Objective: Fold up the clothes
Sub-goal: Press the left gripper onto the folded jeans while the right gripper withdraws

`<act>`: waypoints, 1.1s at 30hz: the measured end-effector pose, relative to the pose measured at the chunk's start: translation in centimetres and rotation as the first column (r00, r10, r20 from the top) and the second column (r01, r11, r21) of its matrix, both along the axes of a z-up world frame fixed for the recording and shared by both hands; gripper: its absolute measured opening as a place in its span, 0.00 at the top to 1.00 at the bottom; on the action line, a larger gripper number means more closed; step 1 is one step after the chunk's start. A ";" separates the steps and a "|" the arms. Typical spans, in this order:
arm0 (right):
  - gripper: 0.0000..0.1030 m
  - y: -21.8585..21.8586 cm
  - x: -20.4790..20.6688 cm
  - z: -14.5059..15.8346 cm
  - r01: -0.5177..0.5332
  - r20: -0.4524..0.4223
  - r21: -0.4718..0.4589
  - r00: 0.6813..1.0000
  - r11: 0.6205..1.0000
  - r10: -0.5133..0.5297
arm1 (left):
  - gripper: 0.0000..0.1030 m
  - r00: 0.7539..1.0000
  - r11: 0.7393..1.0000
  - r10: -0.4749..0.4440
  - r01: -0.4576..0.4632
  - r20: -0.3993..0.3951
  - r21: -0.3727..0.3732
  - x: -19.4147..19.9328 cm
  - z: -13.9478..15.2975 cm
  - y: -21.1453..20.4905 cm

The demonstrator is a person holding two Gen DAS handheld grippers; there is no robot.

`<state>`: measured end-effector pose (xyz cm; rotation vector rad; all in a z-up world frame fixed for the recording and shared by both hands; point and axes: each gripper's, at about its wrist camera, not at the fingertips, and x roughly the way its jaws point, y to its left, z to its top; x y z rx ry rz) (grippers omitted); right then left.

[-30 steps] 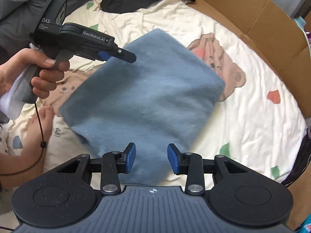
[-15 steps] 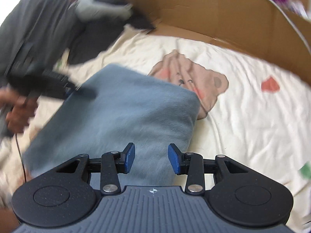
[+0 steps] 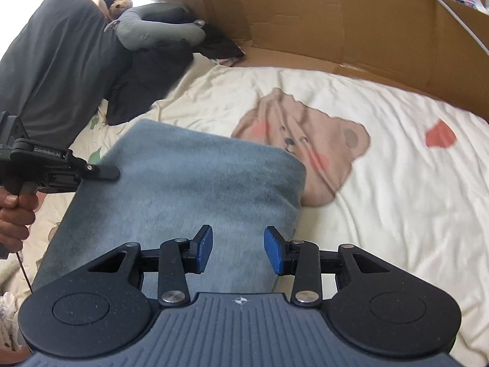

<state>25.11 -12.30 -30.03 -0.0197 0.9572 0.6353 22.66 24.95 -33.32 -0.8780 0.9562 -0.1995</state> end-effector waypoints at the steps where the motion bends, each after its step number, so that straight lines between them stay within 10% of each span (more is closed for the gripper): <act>1: 0.57 0.3 0.2 -0.2 -0.002 -0.002 0.001 1.000 1.000 0.002 | 0.93 1.000 1.000 -0.002 0.002 -0.001 0.002 0.2 -0.3 0.1; 14: 0.57 1.7 -1.5 -2.4 -0.045 -0.077 -0.032 0.996 0.999 0.042 | 0.90 0.999 0.998 -0.051 0.051 -0.008 -0.039 1.6 -1.8 1.4; 22: 0.57 1.6 -3.6 -2.5 -0.115 -0.117 -0.038 0.987 0.993 0.110 | 0.83 0.997 0.993 -0.073 0.073 -0.007 0.096 -2.3 2.3 1.3; 27: 0.57 1.6 -4.6 -2.5 -0.153 -0.139 -0.040 0.979 0.987 0.146 | 0.57 0.992 0.985 -0.114 0.120 -0.049 0.128 -4.2 2.4 0.2; 33: 0.66 2.0 -5.7 -2.6 -0.222 -0.187 -0.013 0.958 0.975 0.216 | 0.56 0.982 0.982 -0.141 0.155 -0.125 0.108 -5.5 0.2 -1.0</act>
